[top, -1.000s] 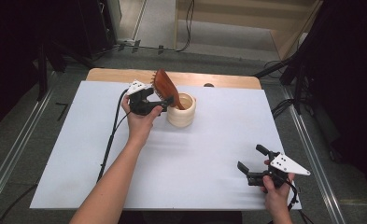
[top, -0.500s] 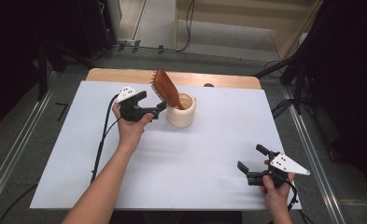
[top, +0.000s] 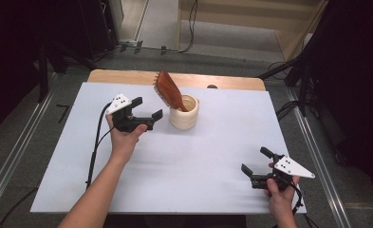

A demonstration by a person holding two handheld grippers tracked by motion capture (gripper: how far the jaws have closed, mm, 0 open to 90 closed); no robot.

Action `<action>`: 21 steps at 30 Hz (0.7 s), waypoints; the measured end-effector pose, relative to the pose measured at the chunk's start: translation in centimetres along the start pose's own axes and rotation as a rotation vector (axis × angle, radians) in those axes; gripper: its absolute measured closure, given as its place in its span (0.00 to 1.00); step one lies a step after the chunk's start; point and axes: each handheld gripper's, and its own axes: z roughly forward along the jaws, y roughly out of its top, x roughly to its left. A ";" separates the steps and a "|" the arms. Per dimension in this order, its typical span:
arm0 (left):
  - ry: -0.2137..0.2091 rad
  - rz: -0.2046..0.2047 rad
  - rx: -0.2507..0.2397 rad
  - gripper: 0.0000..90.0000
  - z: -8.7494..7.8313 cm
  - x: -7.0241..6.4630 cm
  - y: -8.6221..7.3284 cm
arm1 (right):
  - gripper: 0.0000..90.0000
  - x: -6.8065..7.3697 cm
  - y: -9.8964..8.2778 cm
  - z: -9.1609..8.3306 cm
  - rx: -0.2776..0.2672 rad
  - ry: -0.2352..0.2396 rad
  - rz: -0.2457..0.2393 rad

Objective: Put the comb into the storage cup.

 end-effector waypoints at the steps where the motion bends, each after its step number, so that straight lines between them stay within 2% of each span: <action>1: -0.002 0.000 0.002 0.00 -0.2 0.0 0.0 | 0.00 0.0 0.0 0.0 0.001 0.000 -0.001; 21: 0.016 0.043 -0.011 0.00 -5.1 -0.4 -1.6 | 0.00 0.1 0.0 0.0 0.009 -0.012 -0.001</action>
